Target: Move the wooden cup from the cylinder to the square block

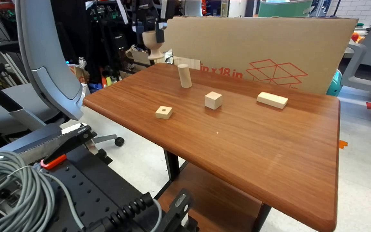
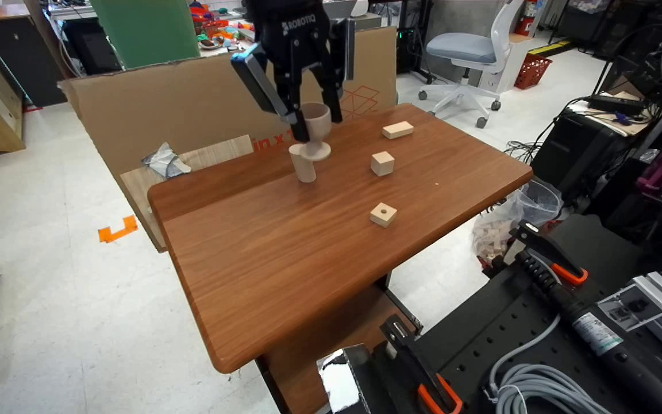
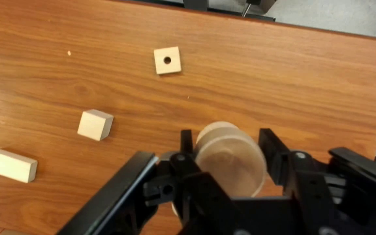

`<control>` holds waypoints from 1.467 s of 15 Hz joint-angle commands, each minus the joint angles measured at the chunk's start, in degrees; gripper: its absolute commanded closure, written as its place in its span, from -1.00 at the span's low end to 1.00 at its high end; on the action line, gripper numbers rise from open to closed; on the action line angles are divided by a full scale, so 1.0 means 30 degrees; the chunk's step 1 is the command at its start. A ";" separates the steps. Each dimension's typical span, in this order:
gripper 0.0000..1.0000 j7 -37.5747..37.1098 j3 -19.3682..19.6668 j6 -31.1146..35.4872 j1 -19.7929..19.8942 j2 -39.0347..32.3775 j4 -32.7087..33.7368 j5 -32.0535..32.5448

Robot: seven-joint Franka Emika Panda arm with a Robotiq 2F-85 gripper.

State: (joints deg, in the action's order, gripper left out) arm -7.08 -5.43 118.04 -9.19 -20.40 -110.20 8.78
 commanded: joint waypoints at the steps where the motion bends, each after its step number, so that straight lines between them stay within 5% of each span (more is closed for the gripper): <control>1: 0.44 -0.0316 -0.0228 0.0239 -0.0615 0.0357 -0.1414 0.0253; 22: 0.44 -0.1763 0.1538 0.3938 -0.0083 0.1377 -0.5672 0.0939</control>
State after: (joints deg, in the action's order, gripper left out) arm -11.09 -0.91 128.35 -9.97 -18.90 -124.67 10.07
